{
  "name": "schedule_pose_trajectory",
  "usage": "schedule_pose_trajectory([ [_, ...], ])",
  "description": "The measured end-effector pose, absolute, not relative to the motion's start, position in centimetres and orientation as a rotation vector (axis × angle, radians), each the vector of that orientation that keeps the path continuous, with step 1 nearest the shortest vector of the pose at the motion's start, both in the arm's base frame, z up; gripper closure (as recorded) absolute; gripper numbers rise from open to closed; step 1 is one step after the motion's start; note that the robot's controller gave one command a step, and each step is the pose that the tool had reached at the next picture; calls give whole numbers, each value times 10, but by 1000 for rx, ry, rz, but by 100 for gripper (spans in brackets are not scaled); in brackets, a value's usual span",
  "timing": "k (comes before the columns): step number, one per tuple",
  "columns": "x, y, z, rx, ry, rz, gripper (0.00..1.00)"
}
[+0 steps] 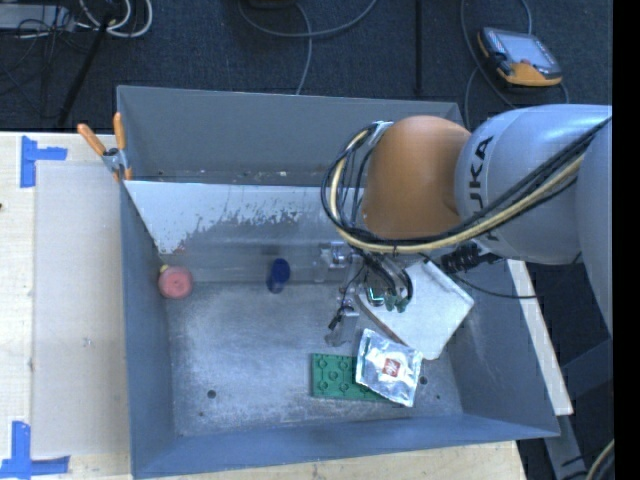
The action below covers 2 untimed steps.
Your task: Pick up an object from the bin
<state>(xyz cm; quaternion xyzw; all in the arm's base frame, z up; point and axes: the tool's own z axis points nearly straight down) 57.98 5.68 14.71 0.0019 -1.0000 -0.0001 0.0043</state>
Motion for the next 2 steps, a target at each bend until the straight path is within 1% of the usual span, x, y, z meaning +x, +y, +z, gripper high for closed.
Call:
schedule_pose_trajectory([
  [1,538,50,135,716,-3054,-1,0],
  [2,513,48,66,774,-3037,-3,0],
])
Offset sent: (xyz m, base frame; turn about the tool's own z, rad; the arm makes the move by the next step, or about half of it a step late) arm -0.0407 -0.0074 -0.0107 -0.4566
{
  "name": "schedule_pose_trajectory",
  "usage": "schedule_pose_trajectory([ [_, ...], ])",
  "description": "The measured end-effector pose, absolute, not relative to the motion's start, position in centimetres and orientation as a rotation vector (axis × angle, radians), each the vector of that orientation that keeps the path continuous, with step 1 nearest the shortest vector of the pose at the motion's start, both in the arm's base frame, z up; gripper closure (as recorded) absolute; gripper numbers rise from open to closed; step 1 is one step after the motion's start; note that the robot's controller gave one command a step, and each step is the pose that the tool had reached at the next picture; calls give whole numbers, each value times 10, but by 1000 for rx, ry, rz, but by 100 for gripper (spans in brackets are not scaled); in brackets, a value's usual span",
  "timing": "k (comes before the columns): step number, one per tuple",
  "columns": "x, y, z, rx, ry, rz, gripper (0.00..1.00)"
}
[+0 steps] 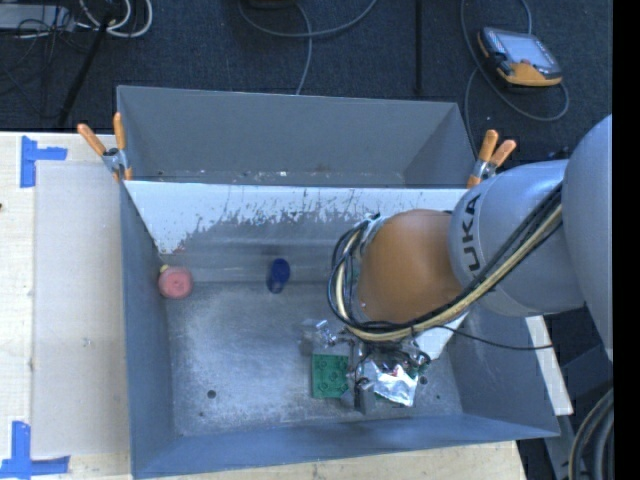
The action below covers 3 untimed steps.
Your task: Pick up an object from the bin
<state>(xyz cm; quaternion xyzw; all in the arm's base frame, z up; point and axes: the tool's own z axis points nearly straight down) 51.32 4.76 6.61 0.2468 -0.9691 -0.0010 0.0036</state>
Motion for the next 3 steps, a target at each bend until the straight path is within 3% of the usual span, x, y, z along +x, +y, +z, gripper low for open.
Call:
schedule_pose_trajectory([
  [1,516,48,72,770,-3045,-3,100],
  [2,506,52,151,1298,-2866,1,100],
  [3,500,61,248,1331,-2855,3,100],
])
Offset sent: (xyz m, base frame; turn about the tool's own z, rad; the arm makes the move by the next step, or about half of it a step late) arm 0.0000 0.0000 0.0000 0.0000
